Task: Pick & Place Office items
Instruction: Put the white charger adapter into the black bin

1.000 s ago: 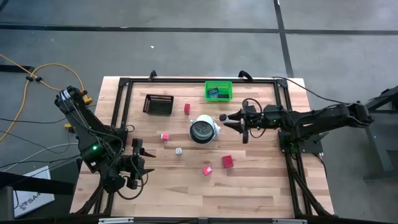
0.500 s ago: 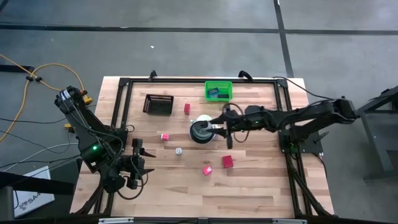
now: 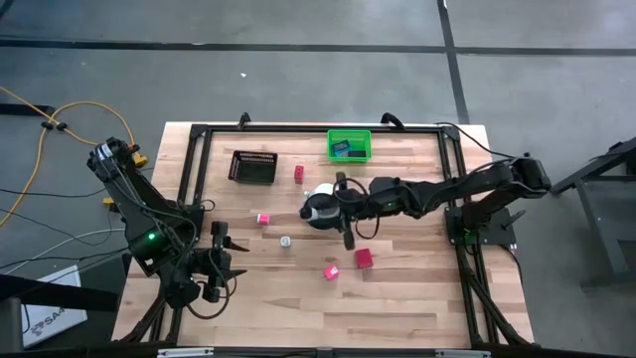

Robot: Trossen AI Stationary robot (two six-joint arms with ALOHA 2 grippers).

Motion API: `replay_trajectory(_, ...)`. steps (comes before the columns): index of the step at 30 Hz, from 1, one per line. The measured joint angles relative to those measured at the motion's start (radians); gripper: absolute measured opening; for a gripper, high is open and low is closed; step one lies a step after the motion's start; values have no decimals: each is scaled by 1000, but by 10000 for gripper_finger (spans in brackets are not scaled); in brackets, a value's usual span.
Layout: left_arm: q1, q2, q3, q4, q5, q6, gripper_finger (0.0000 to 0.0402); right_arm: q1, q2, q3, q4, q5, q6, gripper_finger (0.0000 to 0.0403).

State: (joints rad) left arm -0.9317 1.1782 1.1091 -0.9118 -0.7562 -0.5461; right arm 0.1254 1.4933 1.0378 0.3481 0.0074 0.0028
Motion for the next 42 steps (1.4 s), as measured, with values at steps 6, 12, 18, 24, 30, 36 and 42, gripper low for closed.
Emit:
replay_trajectory(6, 0, 0, 0, 0, 0, 0, 227, 1, 0, 0, -2, -14, -1, 114)
replay_trajectory(12, 0, 0, 0, 0, 0, 0, 227, 1, 0, 0, -6, -43, -8, 114)
replay_trajectory(18, 0, 0, 0, 0, 0, 0, 227, 1, 0, 0, -5, -44, -8, 114)
replay_trajectory(24, 0, 0, 0, 0, -5, 0, 227, 1, 0, 0, -5, -44, -8, 115)
replay_trajectory(30, 0, 0, 0, 0, -8, 0, 227, 1, 0, 0, -5, -44, -8, 115)
replay_trajectory(36, 0, 0, 0, 56, -16, 0, 227, 1, 0, 0, -6, -45, -8, 115)
replay_trajectory(42, 37, 0, 0, 218, -110, 35, 227, 1, 0, 0, -6, -66, -1, 115)
